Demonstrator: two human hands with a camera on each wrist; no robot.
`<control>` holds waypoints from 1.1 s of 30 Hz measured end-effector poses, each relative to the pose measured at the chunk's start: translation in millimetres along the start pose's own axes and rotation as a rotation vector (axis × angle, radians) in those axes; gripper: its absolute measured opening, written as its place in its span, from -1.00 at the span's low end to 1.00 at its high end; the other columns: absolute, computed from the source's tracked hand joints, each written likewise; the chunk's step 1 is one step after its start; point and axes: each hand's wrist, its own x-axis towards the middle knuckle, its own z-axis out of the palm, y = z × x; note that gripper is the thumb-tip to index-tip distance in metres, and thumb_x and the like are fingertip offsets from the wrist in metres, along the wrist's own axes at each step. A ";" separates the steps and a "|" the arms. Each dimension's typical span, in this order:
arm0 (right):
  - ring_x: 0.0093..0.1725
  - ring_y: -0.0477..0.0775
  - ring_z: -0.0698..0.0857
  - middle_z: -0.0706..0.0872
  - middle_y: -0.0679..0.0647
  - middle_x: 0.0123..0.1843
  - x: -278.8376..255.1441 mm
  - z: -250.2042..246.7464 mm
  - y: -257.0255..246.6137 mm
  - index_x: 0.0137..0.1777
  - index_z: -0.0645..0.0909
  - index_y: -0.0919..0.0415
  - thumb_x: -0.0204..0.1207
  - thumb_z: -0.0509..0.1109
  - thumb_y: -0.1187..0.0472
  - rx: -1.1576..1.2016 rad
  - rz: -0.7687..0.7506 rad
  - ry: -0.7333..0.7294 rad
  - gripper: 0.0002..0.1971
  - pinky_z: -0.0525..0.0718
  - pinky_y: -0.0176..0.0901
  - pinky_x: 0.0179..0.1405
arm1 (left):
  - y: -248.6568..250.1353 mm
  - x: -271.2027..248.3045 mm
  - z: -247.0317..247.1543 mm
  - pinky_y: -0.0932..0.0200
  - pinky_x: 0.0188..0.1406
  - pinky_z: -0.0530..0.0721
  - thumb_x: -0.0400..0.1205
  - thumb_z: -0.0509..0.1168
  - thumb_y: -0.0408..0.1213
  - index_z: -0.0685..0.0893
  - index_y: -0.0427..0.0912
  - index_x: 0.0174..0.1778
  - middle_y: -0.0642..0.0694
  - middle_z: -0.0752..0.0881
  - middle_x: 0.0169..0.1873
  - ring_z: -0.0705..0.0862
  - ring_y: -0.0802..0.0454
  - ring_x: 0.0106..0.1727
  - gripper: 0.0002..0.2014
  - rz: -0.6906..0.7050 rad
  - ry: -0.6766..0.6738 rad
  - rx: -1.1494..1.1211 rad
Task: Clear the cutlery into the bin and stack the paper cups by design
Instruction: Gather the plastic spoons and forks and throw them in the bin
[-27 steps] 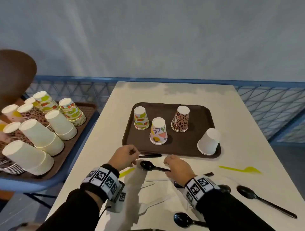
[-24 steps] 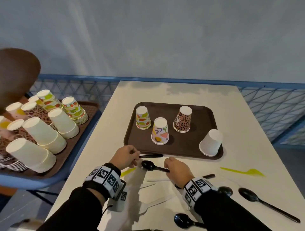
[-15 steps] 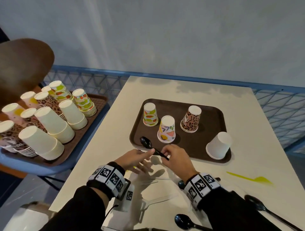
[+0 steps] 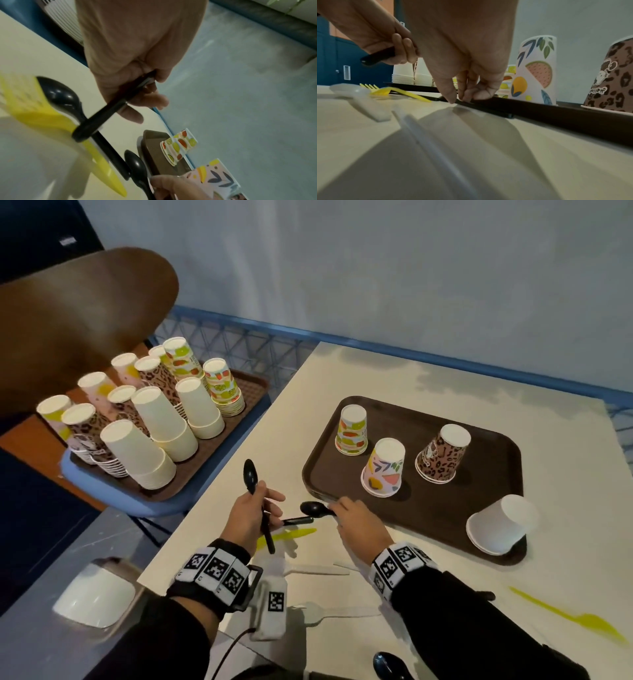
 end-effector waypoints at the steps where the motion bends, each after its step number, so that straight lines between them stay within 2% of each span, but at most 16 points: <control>1: 0.25 0.25 0.47 0.48 0.18 0.34 0.6 1.9 1.0 0.42 0.38 0.22 0.56 0.15 0.38 -0.024 -0.004 0.008 -0.59 0.47 -0.03 0.22 | -2.3 -0.9 -3.8 0.31 -0.64 0.54 0.75 0.02 -0.11 0.64 -0.34 -0.23 -0.06 0.50 -0.67 0.45 0.11 -0.68 -0.55 0.005 0.015 -0.003; 6: 0.25 0.22 0.50 0.60 0.22 0.22 0.1 -3.1 -2.7 0.19 0.51 0.30 0.49 0.18 0.39 -0.023 0.043 0.026 -0.72 0.52 -0.04 0.12 | -13.4 -5.9 -17.4 0.30 -0.70 0.33 0.75 0.01 -0.13 0.62 -0.29 -0.27 0.05 0.37 -0.70 0.27 0.18 -0.70 -0.57 0.028 0.089 -0.012; 9: 0.15 0.25 0.58 0.59 0.22 0.14 1.6 -16.1 -9.2 0.10 0.55 0.32 0.44 0.26 0.32 0.052 0.073 0.037 -0.77 0.46 -0.08 -0.10 | -16.4 -7.4 -22.0 0.33 -0.72 0.27 0.75 0.01 -0.16 0.61 -0.30 -0.26 0.06 0.34 -0.69 0.26 0.20 -0.70 -0.60 0.034 0.147 -0.052; 11: 0.09 0.29 0.62 0.55 0.23 0.14 4.4 -22.9 -17.9 0.10 0.50 0.32 0.47 0.26 0.31 0.139 0.070 0.058 -0.78 0.44 -0.07 -0.17 | -18.2 -7.4 -23.9 0.34 -0.74 0.26 0.75 0.02 -0.19 0.60 -0.30 -0.25 0.02 0.32 -0.64 0.26 0.21 -0.71 -0.62 0.041 0.190 -0.078; 14: 0.08 0.30 0.60 0.49 0.23 0.19 11.6 -23.4 -38.9 0.16 0.45 0.35 0.52 0.23 0.31 0.204 0.028 0.042 -0.76 0.41 -0.10 -0.16 | -23.4 -9.0 -26.7 0.35 -0.76 0.25 0.75 0.02 -0.23 0.58 -0.31 -0.25 -0.03 0.28 -0.59 0.26 0.22 -0.73 -0.65 0.046 0.224 -0.104; 19: 0.09 0.30 0.65 0.48 0.20 0.24 32.3 -3.1 -74.4 0.20 0.46 0.28 0.56 0.23 0.31 0.137 -0.007 -0.031 -0.77 0.61 0.04 -0.01 | -22.0 -8.2 -34.7 0.36 -0.73 0.25 0.73 0.07 -0.28 0.58 -0.29 -0.24 -0.01 0.26 -0.59 0.25 0.21 -0.71 -0.70 0.040 0.196 -0.031; 22: 0.08 0.31 0.66 0.47 0.19 0.24 42.7 4.8 -85.6 0.22 0.45 0.27 0.56 0.27 0.24 0.076 -0.001 -0.072 -0.74 0.61 0.03 -0.02 | -17.7 -3.6 -41.2 0.34 -0.70 0.25 0.69 0.11 -0.34 0.58 -0.28 -0.25 0.02 0.28 -0.63 0.24 0.17 -0.67 -0.76 0.047 0.150 0.022; 25: 0.07 0.34 0.65 0.47 0.20 0.24 51.0 13.4 -90.1 0.20 0.47 0.27 0.52 0.32 0.26 0.037 0.025 -0.108 -0.73 0.59 0.07 -0.04 | -12.1 0.2 -54.2 0.33 -0.68 0.26 0.67 0.14 -0.37 0.58 -0.27 -0.26 0.08 0.31 -0.69 0.25 0.17 -0.67 -0.79 0.056 0.118 0.073; 29: 0.10 0.33 0.64 0.52 0.23 0.22 62.9 16.8 -93.9 0.18 0.49 0.31 0.55 0.28 0.25 0.035 0.084 -0.112 -0.76 0.53 0.02 -0.06 | -2.4 11.3 -75.9 0.32 -0.65 0.27 0.68 0.13 -0.35 0.57 -0.26 -0.24 0.02 0.29 -0.60 0.25 0.21 -0.67 -0.79 0.060 0.093 0.113; 31: 0.13 0.31 0.63 0.59 0.25 0.19 66.9 13.6 -97.5 0.17 0.48 0.31 0.56 0.27 0.19 0.096 0.143 -0.083 -0.75 0.50 -0.01 -0.09 | 1.1 17.5 -83.7 0.31 -0.64 0.28 0.68 0.15 -0.32 0.57 -0.25 -0.22 -0.03 0.28 -0.54 0.26 0.21 -0.66 -0.81 0.056 0.073 0.129; 33: 0.08 0.29 0.67 0.69 0.26 0.07 68.2 8.4 -103.4 0.13 0.47 0.27 0.56 0.24 0.11 0.266 0.223 -0.008 -0.73 0.49 -0.04 -0.15 | 5.4 21.6 -87.1 0.30 -0.62 0.31 0.67 0.20 -0.22 0.54 -0.24 -0.21 -0.03 0.30 -0.51 0.30 0.20 -0.65 -0.81 0.060 0.045 0.135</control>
